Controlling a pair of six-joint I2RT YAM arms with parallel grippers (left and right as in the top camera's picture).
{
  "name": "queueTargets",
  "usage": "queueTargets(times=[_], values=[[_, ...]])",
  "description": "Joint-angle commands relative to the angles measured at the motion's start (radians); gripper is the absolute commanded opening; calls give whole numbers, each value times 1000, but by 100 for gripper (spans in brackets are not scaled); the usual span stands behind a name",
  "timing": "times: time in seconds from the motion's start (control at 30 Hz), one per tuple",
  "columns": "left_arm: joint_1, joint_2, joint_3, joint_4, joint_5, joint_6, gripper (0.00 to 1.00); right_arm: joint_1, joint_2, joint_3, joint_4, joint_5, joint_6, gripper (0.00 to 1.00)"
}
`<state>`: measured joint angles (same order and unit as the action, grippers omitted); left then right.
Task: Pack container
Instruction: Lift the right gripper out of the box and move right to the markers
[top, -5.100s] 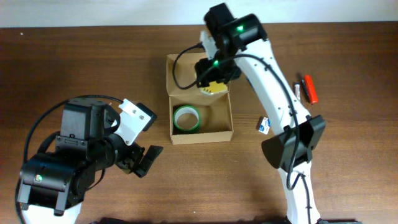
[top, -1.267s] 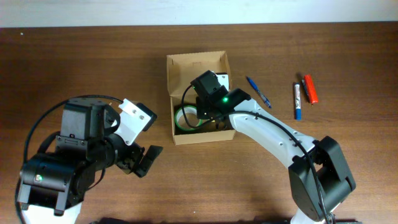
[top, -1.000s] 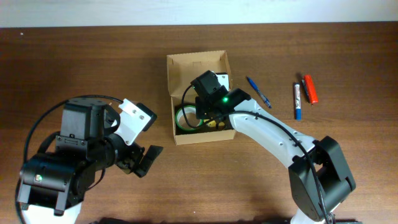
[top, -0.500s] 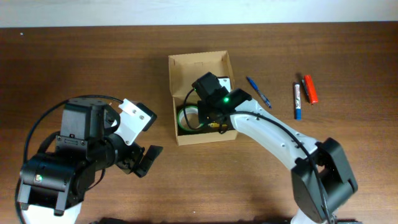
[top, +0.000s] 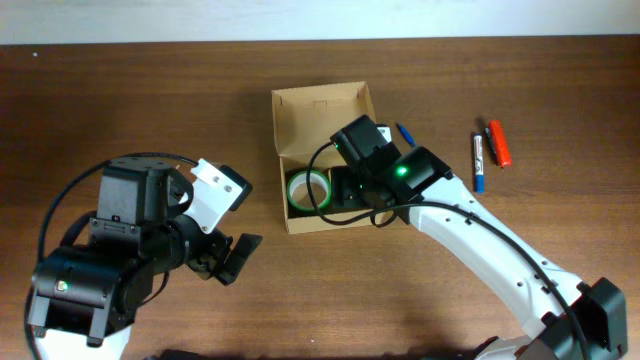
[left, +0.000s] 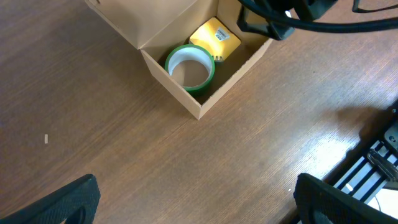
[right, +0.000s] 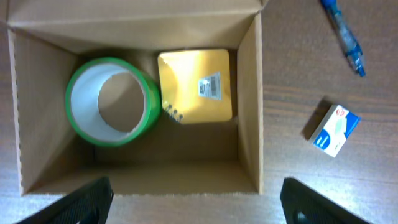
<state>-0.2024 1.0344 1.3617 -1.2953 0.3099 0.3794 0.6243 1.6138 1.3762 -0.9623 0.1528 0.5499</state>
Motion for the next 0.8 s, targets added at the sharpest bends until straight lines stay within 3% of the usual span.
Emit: queueTargets(times=[0.0,0.43,0.77], values=[[5,0,14,0,1,19,100,-2,-22,-1,-11,-27,9,88],[4,0,14,0,0,19,100,-45,-104,14,-55,-6,-74,88],[5,0,14,0,0,19,100,-336,-148,16,-76,19,-271,93]])
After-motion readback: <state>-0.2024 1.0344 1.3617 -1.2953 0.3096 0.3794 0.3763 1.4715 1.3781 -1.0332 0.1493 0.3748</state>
